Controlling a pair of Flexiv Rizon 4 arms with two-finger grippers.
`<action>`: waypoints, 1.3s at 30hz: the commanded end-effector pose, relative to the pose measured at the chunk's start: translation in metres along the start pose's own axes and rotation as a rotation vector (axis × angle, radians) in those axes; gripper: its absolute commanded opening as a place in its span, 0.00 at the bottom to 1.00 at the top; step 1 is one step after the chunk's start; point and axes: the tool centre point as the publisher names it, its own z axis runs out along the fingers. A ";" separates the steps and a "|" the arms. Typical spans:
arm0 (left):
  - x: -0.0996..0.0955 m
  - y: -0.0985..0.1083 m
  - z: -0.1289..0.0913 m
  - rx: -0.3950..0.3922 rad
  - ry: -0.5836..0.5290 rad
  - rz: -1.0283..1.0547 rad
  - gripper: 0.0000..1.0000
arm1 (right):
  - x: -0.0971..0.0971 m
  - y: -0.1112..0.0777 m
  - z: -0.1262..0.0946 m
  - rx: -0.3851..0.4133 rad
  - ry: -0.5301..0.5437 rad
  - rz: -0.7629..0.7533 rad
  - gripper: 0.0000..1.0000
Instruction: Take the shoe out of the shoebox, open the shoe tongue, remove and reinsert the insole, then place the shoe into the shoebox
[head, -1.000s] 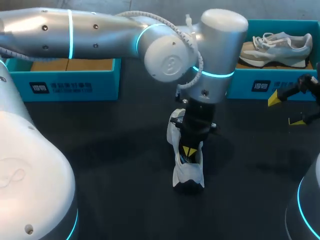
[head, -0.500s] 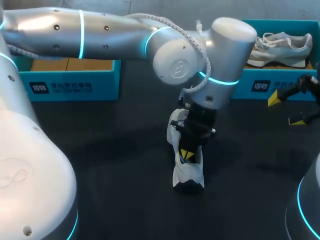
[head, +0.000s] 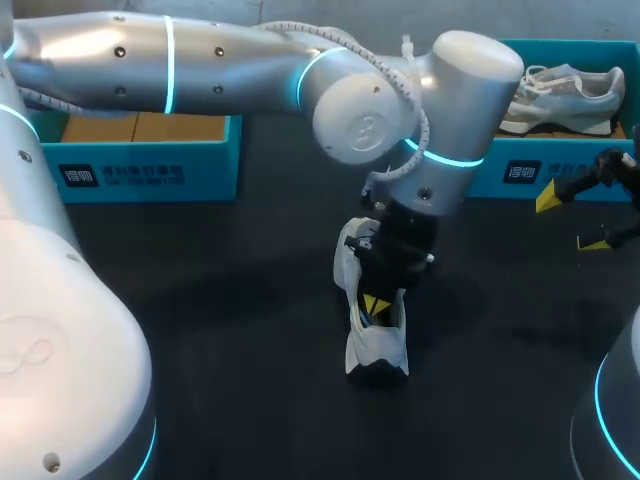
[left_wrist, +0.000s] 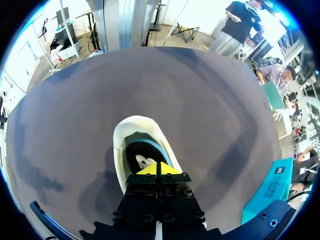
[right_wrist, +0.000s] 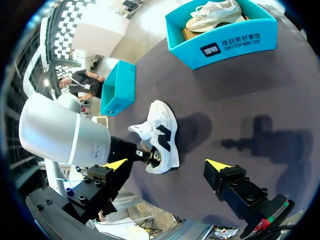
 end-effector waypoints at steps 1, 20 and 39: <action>0.005 -0.004 0.000 -0.012 0.001 0.002 0.00 | 0.000 0.000 0.001 -0.001 -0.004 0.002 1.00; 0.004 0.002 0.019 0.009 0.004 -0.014 0.00 | 0.000 0.000 0.001 -0.001 -0.004 0.002 1.00; -0.005 0.002 0.055 0.020 -0.009 -0.047 0.00 | 0.000 0.000 0.001 -0.001 -0.004 0.002 1.00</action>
